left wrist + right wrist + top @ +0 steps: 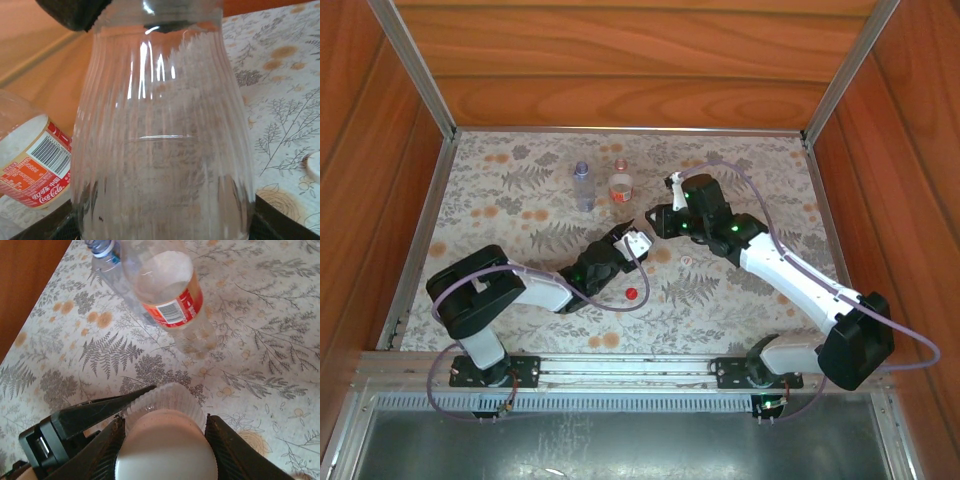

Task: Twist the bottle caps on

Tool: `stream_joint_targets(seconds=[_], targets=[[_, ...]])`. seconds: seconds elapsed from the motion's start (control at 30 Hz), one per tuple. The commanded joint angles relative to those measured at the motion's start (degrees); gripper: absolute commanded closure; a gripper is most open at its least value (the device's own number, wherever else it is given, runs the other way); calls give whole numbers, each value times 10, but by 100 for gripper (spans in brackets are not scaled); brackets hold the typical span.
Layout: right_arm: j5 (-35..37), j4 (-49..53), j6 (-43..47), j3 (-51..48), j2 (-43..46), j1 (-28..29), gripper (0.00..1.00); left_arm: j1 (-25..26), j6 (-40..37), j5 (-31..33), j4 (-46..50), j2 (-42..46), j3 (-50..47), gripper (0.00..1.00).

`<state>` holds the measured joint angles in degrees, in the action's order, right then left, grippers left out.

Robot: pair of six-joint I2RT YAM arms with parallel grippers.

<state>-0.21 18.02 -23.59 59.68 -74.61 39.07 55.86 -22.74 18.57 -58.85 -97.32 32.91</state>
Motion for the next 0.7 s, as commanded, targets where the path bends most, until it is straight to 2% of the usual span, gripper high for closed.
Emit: stream_joint_targets(seconds=[0.0, 0.1, 0.17, 0.23, 0.4, 0.5, 0.57, 0.67], targets=[[53, -17, -30, -11, 5, 0, 57, 15, -40, 20, -30, 7, 13, 40], [9, -26, 35, -3, 21, 1, 45, 6, -16, -21, -19, 18, -2, 41], [-25, -40, 85, -3, 38, 1, 37, -7, 6, -84, -5, 31, -16, 41], [-59, -49, 142, -6, 58, 1, 32, -30, 38, -179, 5, 49, -32, 41], [-171, -59, 285, -36, 114, 0, 31, -96, 121, -417, 8, 84, -60, 42], [-237, -23, 357, -38, 132, 0, 31, -126, 156, -557, 11, 95, -61, 42], [-260, 13, 393, -29, 132, 0, 31, -137, 171, -607, 12, 101, -59, 42], [-283, 52, 423, -14, 123, 0, 31, -144, 174, -630, 13, 112, -61, 42]])
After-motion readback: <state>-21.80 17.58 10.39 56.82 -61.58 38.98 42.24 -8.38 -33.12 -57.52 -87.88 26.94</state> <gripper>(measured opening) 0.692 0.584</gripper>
